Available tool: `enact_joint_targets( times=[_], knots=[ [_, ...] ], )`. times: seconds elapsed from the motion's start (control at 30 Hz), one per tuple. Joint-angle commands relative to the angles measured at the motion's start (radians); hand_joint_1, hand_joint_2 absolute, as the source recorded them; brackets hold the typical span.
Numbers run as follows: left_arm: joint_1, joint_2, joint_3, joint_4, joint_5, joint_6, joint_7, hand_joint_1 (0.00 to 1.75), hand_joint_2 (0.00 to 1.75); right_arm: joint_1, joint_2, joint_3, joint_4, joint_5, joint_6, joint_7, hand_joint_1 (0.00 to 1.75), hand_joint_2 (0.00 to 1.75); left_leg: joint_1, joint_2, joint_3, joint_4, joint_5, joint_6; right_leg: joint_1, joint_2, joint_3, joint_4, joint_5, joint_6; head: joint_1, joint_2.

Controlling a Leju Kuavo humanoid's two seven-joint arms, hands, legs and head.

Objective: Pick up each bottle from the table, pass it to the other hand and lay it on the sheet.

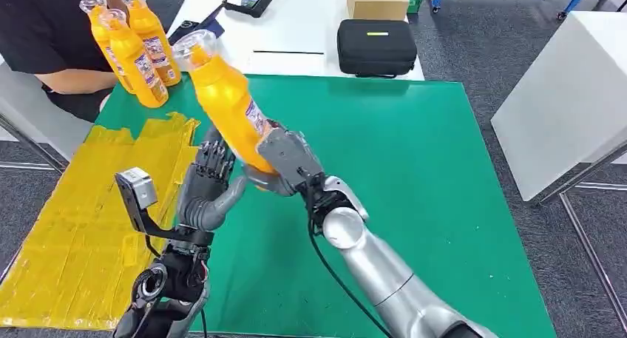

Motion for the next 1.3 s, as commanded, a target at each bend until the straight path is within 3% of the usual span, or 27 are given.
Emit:
enact_joint_targets(
  times=[0.03,0.17,0.4,0.93,0.97,1.0,1.03,1.3],
  knots=[
    [-0.047,-0.010,0.038,-0.041,-0.004,0.035,0.002,0.00,1.75,0.017,0.089,0.221,0.194,0.075,0.022,0.005,1.75,1.75,0.000,0.000,0.006,-0.001,-0.002,-0.001,0.000,0.002,0.005,0.000,-0.002,-0.001,0.000,0.000],
    [-0.050,-0.015,0.047,-0.042,-0.003,0.038,0.005,0.00,1.75,0.019,0.089,0.233,0.195,0.080,0.023,0.005,1.75,1.75,0.000,-0.002,0.007,-0.001,-0.003,-0.001,0.000,-0.001,0.006,0.000,-0.004,-0.001,0.000,0.000],
    [-0.045,-0.032,0.148,-0.071,0.002,0.043,0.027,0.00,1.75,0.083,0.072,0.367,0.157,0.188,-0.024,0.019,1.75,1.75,0.000,-0.003,0.007,-0.001,-0.003,-0.001,0.000,-0.001,0.007,0.000,-0.004,-0.002,0.001,0.000],
    [0.024,-0.044,0.218,-0.134,-0.001,0.029,0.028,0.00,1.75,0.132,0.046,0.400,0.013,0.321,-0.032,0.056,1.75,1.75,0.000,-0.005,0.005,-0.001,-0.002,-0.001,0.000,-0.003,0.004,0.000,-0.004,-0.001,0.001,0.000],
    [0.028,-0.043,0.219,-0.134,-0.001,0.028,0.027,0.05,1.75,0.130,0.042,0.397,0.012,0.322,-0.032,0.056,1.75,1.75,0.001,-0.004,0.004,-0.001,-0.002,-0.001,0.000,-0.002,0.004,-0.001,-0.003,-0.001,0.000,0.000],
    [0.035,-0.042,0.223,-0.138,0.000,0.024,0.022,1.62,1.75,0.136,0.040,0.386,0.002,0.324,-0.034,0.057,1.75,1.75,0.001,-0.003,0.003,-0.001,-0.001,-0.001,0.000,-0.002,0.002,-0.001,-0.002,-0.001,0.001,0.000],
    [0.042,-0.042,0.227,-0.141,-0.010,0.020,0.013,1.75,1.75,0.139,0.040,0.372,-0.001,0.334,-0.030,0.057,1.75,1.75,0.000,-0.005,0.005,-0.001,-0.002,-0.001,-0.001,-0.003,0.004,0.000,-0.004,-0.001,0.001,0.000],
    [0.052,-0.044,0.228,-0.146,-0.016,0.015,0.009,1.75,1.75,0.140,0.039,0.359,-0.002,0.342,-0.027,0.056,1.75,1.75,0.000,-0.006,0.006,-0.001,-0.002,-0.001,-0.001,-0.004,0.005,0.000,-0.004,-0.002,0.001,0.000]
  ],
)
